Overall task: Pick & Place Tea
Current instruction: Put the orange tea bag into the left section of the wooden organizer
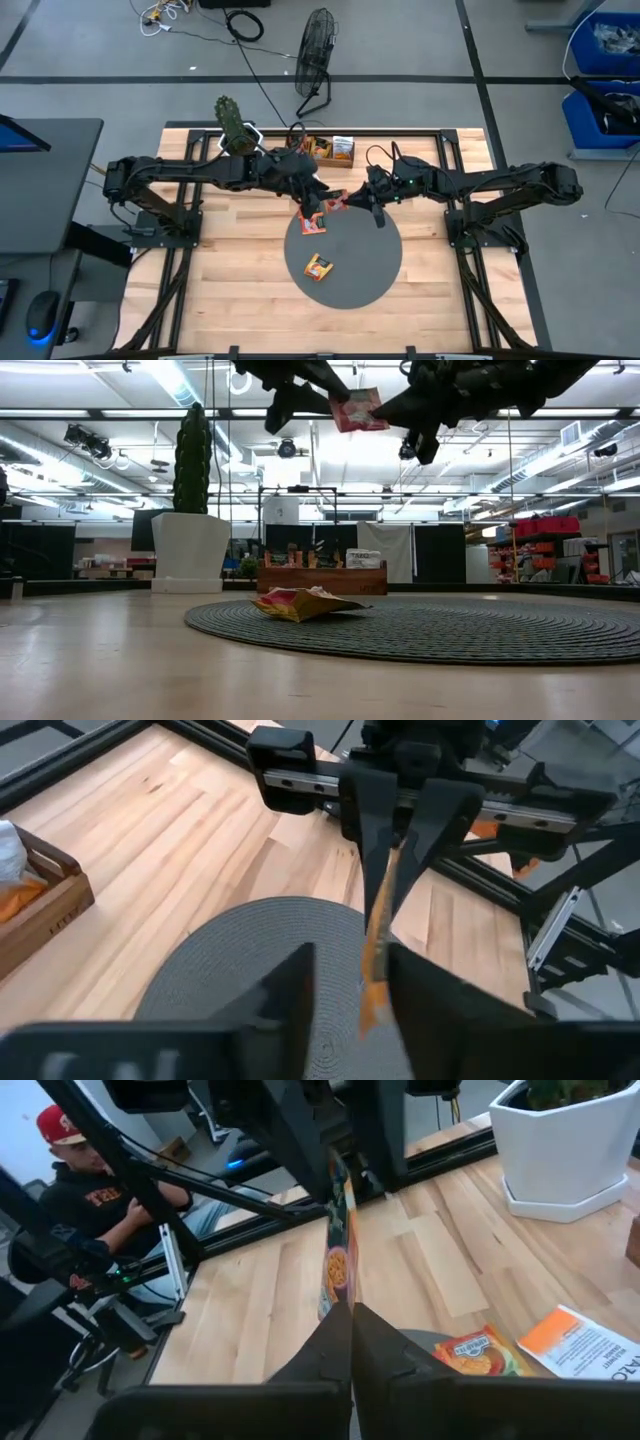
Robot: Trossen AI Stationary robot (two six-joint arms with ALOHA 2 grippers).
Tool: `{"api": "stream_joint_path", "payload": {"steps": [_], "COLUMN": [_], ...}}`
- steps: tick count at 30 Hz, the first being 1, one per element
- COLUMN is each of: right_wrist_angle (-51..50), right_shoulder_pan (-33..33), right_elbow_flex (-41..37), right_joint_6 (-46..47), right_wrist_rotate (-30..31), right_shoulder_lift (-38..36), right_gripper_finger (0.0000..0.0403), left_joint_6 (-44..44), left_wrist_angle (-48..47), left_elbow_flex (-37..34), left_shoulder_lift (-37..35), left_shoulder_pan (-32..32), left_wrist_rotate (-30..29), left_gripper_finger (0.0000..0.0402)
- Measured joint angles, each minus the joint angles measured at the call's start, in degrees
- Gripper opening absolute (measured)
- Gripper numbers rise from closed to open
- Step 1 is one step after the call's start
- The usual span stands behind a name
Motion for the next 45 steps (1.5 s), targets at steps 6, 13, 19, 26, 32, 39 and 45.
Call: {"api": "stream_joint_path", "payload": {"steps": [6, 13, 19, 26, 32, 39, 45], "right_wrist_angle": [0.0, 0.2, -1.1, -3.0, -3.7, -3.9, -3.9], "right_shoulder_pan": [0.0, 0.0, 0.0, 0.0, 0.0, 0.0, 0.0], "right_elbow_flex": [0.0, 0.0, 0.0, 0.0, 0.0, 0.0, 0.0], "right_joint_6": [0.0, 1.0, 1.7, 1.6, 1.5, 1.5, 1.5], "right_wrist_rotate": [0.0, -1.4, -4.7, -4.5, -0.6, 1.5, 1.5], "right_shoulder_lift": [0.0, 0.0, -1.5, -5.3, -6.0, -6.0, -6.0], "right_gripper_finger": [0.0000, 0.0020, 0.0072, 0.0109, 0.0111, 0.0104, 0.0103], "left_joint_6": [4.5, 13.5, 24.3, 36.2, 36.7, 37.5, 37.6], "left_wrist_angle": [0.1, 0.1, 0.8, -1.0, -3.8, 3.9, 12.0], "left_elbow_flex": [0.0, 0.0, 0.0, 0.0, -0.5, -7.0, -14.8], "left_shoulder_lift": [0.0, 0.0, 0.0, 0.0, 0.0, 0.0, 0.0], "left_shoulder_pan": [-0.1, -1.8, -1.7, 4.3, 12.8, 16.9, 17.3], "left_wrist_rotate": [-0.3, -7.8, -17.8, -18.8, -19.2, -17.2, -17.0], "left_gripper_finger": [0.0011, 0.0003, 0.0002, 0.0001, 0.0001, 0.0001, 0.0001]}}
